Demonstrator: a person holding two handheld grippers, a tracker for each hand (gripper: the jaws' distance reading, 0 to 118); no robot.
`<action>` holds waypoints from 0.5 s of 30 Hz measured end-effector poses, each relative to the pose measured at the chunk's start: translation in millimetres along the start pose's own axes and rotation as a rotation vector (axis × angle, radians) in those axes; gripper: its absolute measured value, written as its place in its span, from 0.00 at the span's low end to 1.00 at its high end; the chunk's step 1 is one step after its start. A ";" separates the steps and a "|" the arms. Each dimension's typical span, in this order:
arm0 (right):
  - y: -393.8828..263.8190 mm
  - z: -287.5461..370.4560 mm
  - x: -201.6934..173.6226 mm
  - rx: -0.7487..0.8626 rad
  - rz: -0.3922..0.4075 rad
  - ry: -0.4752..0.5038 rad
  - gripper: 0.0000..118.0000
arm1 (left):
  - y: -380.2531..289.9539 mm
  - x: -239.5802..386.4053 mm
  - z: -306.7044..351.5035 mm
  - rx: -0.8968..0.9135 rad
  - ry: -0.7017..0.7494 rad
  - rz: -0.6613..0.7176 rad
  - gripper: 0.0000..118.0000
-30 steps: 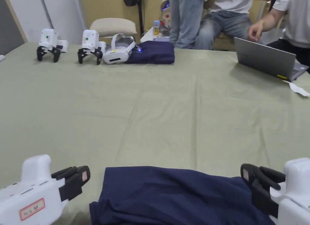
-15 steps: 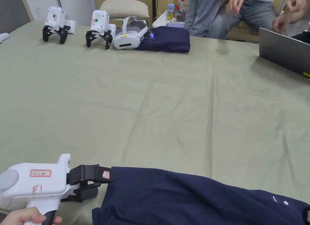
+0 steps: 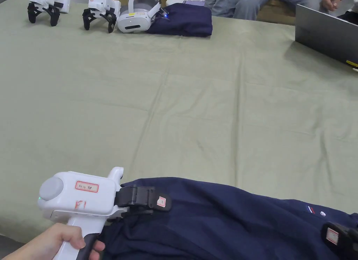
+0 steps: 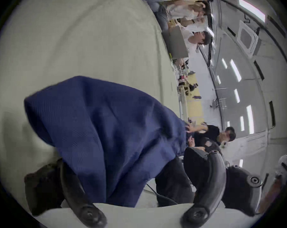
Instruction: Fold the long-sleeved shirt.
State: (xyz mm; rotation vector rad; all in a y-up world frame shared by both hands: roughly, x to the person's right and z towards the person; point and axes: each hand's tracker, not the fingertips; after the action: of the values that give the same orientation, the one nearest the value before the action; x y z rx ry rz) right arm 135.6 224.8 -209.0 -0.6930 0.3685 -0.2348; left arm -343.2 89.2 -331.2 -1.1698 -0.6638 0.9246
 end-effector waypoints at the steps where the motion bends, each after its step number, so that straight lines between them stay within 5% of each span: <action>1: 0.2 -1.5 0.0 0.003 -0.001 0.015 0.00 | -1.2 4.8 -2.9 0.005 0.046 -0.009 0.81; 2: 0.0 -1.9 -0.8 0.005 -0.003 0.024 0.00 | -2.4 9.8 -5.4 0.009 0.074 -0.023 0.74; 5: -1.5 -4.2 -0.3 0.006 -0.012 0.044 0.00 | -6.1 18.5 -8.0 0.020 0.275 -0.103 0.04; 6: -3.1 -3.6 0.1 0.008 -0.013 0.045 0.00 | -4.1 12.5 -8.0 0.076 0.403 -0.129 0.04; 8: -5.0 -1.0 2.8 0.010 -0.018 0.051 0.00 | -1.9 1.4 -7.9 0.089 0.236 -0.011 0.04; 11: -5.9 7.4 8.3 0.019 -0.022 0.043 0.00 | 2.1 20.1 -10.6 0.078 0.325 -0.091 0.04; 13: -4.1 17.5 14.6 0.039 -0.021 0.020 0.00 | 7.9 45.8 0.5 0.122 0.427 -0.267 0.03; 15: -1.6 29.4 23.1 0.061 -0.033 -0.007 0.00 | 28.4 53.7 27.7 0.298 0.313 -0.188 0.03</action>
State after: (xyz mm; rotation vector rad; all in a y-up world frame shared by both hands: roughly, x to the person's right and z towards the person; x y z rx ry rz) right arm 168.4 233.0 -193.0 -0.6399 0.3420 -0.2733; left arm -347.7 152.5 -352.1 -0.9401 -0.3603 0.6377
